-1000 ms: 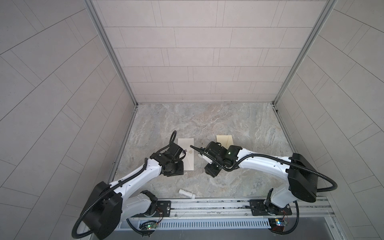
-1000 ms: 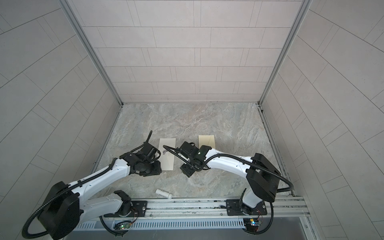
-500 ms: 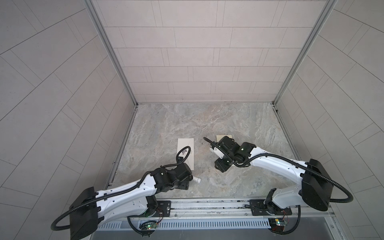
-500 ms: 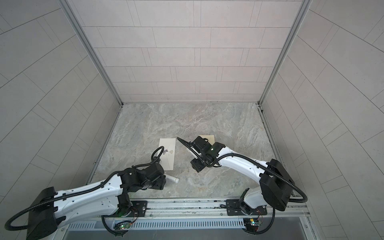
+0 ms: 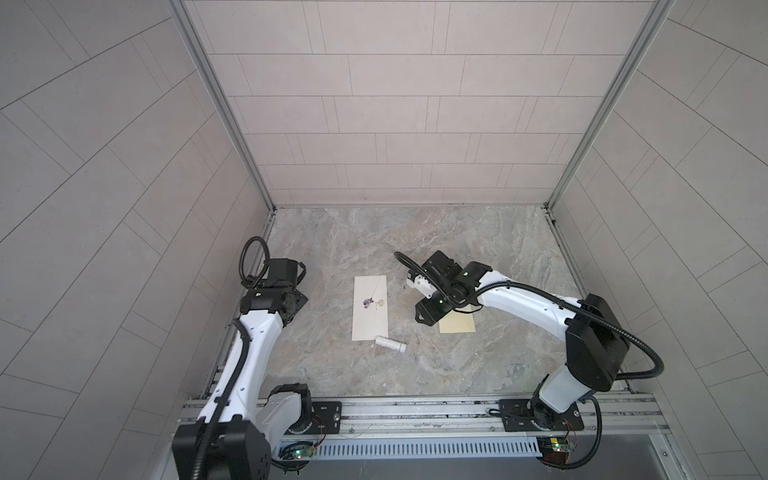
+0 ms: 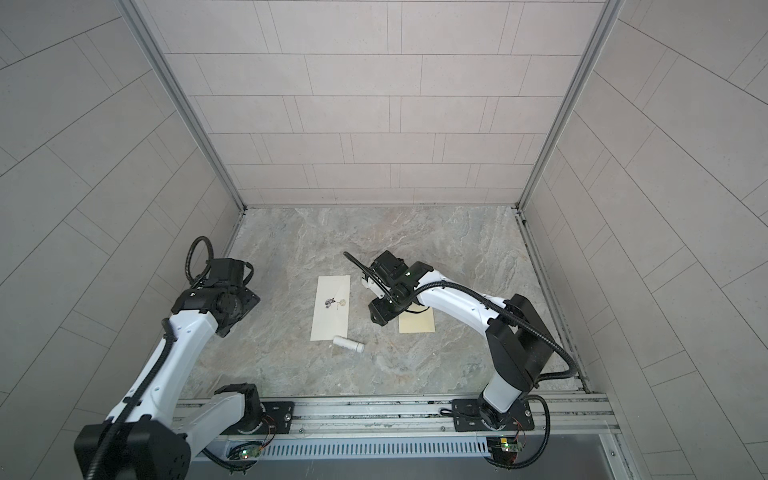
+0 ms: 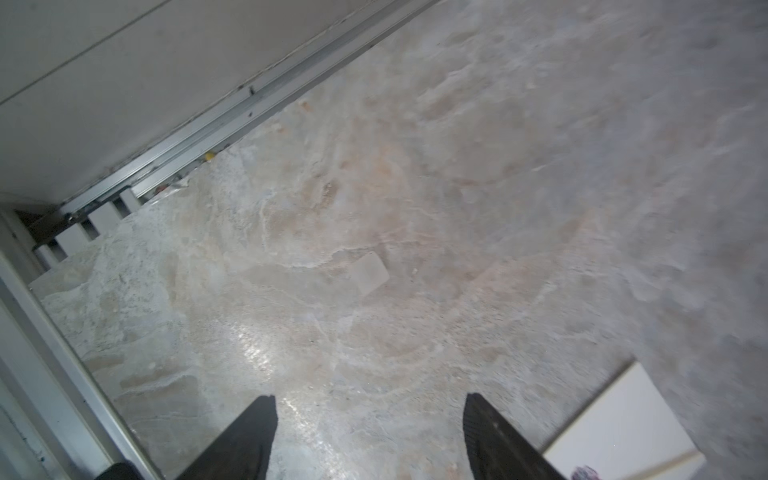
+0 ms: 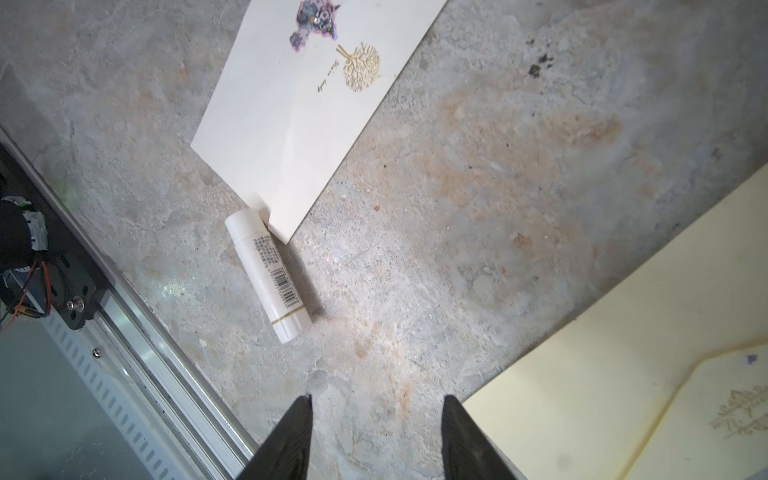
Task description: Place the letter into the envelope and seal it
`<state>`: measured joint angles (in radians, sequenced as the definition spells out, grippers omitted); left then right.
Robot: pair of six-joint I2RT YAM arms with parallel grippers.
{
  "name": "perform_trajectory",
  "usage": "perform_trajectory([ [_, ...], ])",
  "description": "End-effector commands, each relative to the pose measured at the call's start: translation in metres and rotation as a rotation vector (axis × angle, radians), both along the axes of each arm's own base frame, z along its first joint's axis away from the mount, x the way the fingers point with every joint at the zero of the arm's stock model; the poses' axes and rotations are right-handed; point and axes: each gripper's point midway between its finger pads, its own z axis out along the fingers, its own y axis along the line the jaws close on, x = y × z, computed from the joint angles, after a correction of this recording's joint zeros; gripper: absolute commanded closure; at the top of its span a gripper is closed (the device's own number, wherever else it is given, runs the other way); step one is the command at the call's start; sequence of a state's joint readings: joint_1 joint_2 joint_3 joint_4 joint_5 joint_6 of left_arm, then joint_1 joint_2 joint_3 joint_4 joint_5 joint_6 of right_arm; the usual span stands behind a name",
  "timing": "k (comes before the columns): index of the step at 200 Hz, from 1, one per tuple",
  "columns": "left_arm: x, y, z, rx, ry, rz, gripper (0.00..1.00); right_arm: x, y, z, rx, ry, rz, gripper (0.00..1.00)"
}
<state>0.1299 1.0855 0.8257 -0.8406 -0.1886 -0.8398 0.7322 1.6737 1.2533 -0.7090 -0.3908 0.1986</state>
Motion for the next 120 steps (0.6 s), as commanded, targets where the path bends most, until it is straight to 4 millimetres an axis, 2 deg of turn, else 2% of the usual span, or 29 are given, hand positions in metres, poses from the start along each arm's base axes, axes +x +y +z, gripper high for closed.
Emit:
perform_trajectory([
  [1, 0.035, 0.008, -0.029, -0.165, -0.116, 0.032, 0.22, 0.000, 0.006, 0.001, -0.006, 0.037, 0.034, 0.49],
  [19, 0.071, 0.027, -0.041, -0.254, -0.196, 0.064, 0.22, 0.001, 0.015, -0.002, 0.003, 0.069, 0.047, 0.51],
  [38, 0.088, 0.049, -0.052, -0.274, -0.124, 0.029, 0.25, 0.000, 0.017, -0.005, 0.005, 0.095, 0.056, 0.52],
  [53, 0.093, 0.060, -0.063, -0.290, -0.060, 0.002, 0.27, -0.003, 0.015, -0.008, -0.004, 0.103, 0.056, 0.53],
  [70, 0.096, 0.061, -0.075, -0.321, -0.021, -0.031, 0.28, -0.006, 0.010, -0.009, -0.018, 0.106, 0.053, 0.54],
  [120, 0.075, 0.043, -0.103, -0.384, 0.029, -0.044, 0.31, -0.007, -0.001, -0.001, -0.050, 0.095, 0.043, 0.54],
])
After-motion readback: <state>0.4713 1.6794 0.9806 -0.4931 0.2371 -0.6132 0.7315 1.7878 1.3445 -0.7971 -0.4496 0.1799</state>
